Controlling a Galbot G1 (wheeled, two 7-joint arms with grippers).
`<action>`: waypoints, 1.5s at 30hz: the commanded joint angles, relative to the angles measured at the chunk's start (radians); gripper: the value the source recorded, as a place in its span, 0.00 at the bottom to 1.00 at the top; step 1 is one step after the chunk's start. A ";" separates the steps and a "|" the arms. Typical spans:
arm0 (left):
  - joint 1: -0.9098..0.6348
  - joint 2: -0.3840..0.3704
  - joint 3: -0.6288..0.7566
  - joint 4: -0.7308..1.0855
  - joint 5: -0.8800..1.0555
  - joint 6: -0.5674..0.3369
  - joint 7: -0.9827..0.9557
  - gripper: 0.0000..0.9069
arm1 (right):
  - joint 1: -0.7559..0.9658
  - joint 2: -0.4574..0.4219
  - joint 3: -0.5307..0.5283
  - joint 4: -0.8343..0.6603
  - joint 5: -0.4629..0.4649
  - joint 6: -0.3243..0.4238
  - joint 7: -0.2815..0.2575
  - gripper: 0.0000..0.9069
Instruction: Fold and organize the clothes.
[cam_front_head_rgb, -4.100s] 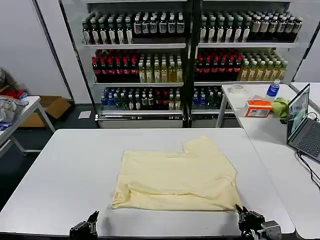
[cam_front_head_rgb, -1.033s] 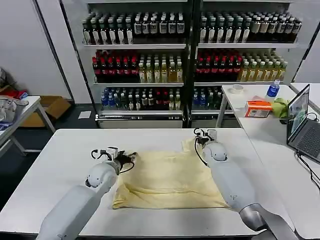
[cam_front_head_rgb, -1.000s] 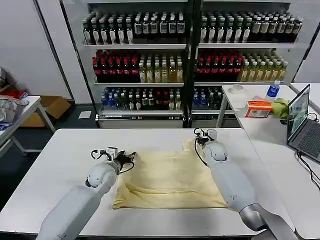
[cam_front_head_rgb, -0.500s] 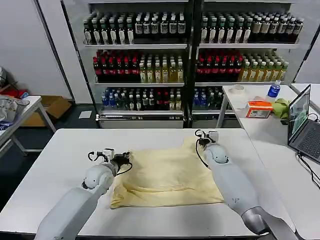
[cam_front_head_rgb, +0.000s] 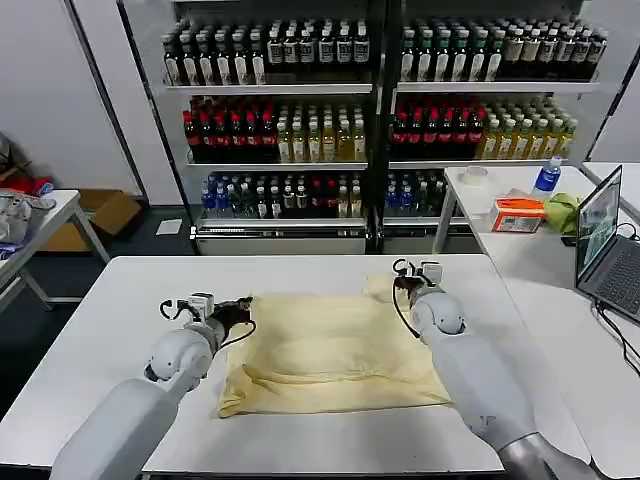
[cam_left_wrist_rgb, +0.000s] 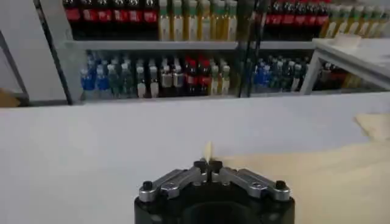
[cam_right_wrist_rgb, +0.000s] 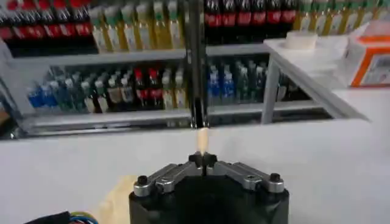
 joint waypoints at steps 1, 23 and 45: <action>0.102 0.044 -0.074 -0.175 -0.019 0.000 0.001 0.01 | -0.129 -0.088 0.053 0.298 0.017 0.004 0.003 0.00; 0.463 0.100 -0.241 -0.449 0.042 0.009 0.025 0.01 | -0.610 -0.301 0.288 0.700 0.046 -0.032 -0.038 0.00; 0.632 0.046 -0.255 -0.450 0.208 -0.007 0.052 1.00 | -0.759 -0.215 0.328 0.684 -0.021 -0.118 0.012 1.00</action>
